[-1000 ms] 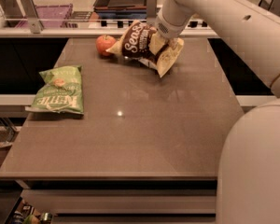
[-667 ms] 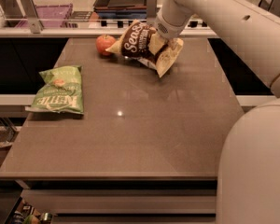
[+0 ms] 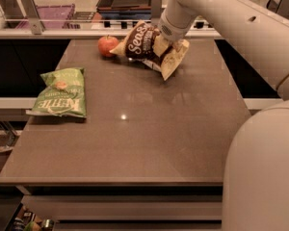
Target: Move brown chip bag near apple
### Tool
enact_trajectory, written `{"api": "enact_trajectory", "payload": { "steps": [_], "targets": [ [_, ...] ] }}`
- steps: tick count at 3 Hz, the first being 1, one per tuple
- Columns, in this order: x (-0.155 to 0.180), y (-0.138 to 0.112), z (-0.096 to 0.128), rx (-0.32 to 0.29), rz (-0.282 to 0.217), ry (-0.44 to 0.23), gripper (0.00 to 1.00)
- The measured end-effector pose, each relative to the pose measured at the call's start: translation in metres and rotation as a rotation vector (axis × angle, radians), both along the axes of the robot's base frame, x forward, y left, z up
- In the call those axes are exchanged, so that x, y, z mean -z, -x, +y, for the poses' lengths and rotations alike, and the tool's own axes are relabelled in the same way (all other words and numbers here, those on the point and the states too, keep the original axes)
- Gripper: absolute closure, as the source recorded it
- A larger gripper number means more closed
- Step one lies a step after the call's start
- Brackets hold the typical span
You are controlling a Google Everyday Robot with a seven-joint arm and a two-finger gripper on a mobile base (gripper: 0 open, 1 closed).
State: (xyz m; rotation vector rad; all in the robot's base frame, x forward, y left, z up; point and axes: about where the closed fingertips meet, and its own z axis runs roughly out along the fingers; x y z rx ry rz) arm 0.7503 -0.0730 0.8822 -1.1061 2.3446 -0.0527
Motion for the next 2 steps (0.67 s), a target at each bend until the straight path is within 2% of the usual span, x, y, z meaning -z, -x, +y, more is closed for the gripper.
{"api": "enact_trajectory", "payload": {
  "steps": [1,2],
  "targets": [
    [0.0025,-0.0002,0.001,-0.002,0.004,0.001,0.12],
    [0.0047,-0.0003,0.0019,-0.003,0.007,0.002,0.0]
  ]
}}
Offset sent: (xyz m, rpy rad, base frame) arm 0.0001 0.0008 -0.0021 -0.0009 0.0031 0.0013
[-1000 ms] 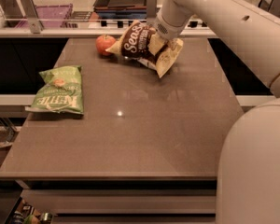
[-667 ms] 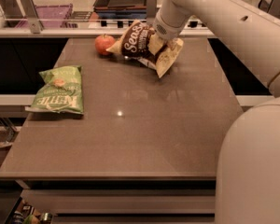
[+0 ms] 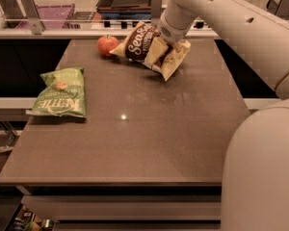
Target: Move brown chip bag near apple
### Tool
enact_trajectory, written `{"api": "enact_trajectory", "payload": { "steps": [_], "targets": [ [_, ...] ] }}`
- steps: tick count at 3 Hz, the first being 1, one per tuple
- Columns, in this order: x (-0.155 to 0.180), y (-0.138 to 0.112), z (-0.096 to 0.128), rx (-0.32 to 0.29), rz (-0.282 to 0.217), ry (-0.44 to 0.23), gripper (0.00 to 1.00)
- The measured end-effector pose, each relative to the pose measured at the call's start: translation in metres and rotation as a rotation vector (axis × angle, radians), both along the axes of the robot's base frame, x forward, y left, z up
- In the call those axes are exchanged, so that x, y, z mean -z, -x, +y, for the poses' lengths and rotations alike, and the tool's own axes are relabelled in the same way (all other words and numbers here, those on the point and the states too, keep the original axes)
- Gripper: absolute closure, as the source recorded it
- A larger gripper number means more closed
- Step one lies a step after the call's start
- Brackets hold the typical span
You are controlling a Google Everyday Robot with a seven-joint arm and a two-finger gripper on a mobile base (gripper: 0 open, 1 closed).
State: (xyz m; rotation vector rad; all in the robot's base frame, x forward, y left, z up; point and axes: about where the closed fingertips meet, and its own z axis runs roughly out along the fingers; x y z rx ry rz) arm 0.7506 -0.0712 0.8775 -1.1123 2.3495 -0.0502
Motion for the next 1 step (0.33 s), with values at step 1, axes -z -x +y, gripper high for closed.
{"api": "enact_trajectory", "payload": {
  "steps": [1],
  "targets": [
    [0.0001,0.0,0.0,0.0,0.0,0.0,0.0]
  ]
}}
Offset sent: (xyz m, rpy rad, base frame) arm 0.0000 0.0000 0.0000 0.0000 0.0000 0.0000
